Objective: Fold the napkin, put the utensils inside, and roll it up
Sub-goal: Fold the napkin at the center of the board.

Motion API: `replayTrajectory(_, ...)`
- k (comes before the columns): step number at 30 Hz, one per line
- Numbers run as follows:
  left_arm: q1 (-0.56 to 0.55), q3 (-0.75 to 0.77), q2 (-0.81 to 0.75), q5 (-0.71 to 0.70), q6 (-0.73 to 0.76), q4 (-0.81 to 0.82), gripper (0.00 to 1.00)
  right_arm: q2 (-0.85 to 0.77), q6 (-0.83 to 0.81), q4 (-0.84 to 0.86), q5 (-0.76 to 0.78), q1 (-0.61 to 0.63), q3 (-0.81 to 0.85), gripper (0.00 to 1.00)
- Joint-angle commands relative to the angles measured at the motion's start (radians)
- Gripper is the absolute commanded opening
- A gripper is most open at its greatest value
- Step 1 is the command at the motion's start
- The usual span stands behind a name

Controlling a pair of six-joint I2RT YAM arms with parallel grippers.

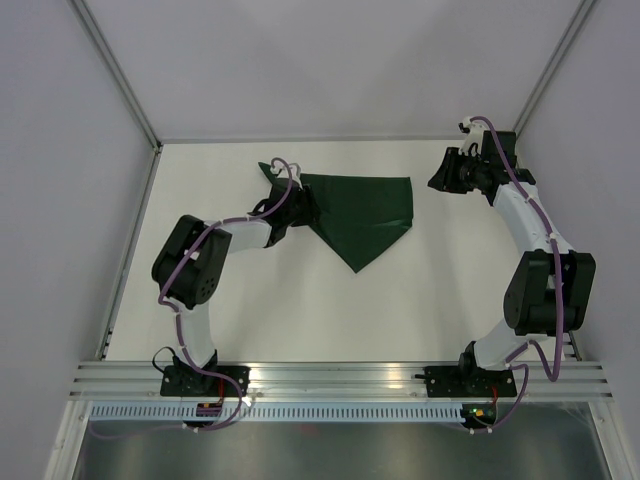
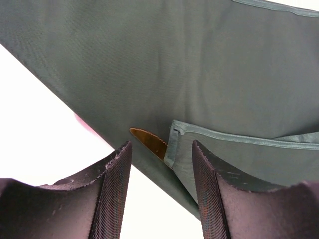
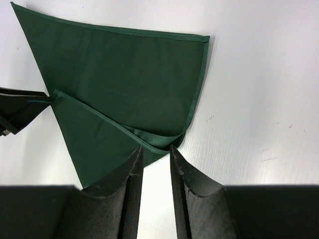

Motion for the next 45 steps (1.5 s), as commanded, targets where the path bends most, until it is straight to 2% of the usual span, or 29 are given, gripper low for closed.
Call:
replayTrajectory(1,0.015,0.027,-0.049,-0.020,-0.011,0.006,0.57,0.000,0.011,-0.001,-0.011,-0.005,-0.006,0.34)
replayTrajectory(7,0.033,0.034,-0.063,-0.031,-0.002,-0.014,0.56,-0.002,0.014,-0.003,-0.014,-0.005,-0.006,0.34)
replayTrajectory(13,0.142,0.096,-0.058,-0.026,-0.055,-0.083,0.56,-0.008,0.014,-0.003,-0.019,-0.003,-0.009,0.34)
replayTrajectory(22,0.318,0.283,0.090,0.031,-0.129,-0.144,0.56,-0.002,0.014,-0.006,-0.031,-0.005,-0.004,0.33)
replayTrajectory(29,0.369,0.472,0.236,0.049,-0.154,-0.194,0.56,0.010,0.018,-0.003,-0.040,-0.003,0.000,0.33)
replayTrajectory(35,0.398,0.524,0.310,0.118,-0.189,-0.172,0.55,0.023,0.017,-0.004,-0.043,-0.003,0.002,0.33)
replayTrajectory(45,0.398,0.570,0.367,0.138,-0.230,-0.158,0.52,0.023,0.017,-0.004,-0.043,-0.003,-0.001,0.33)
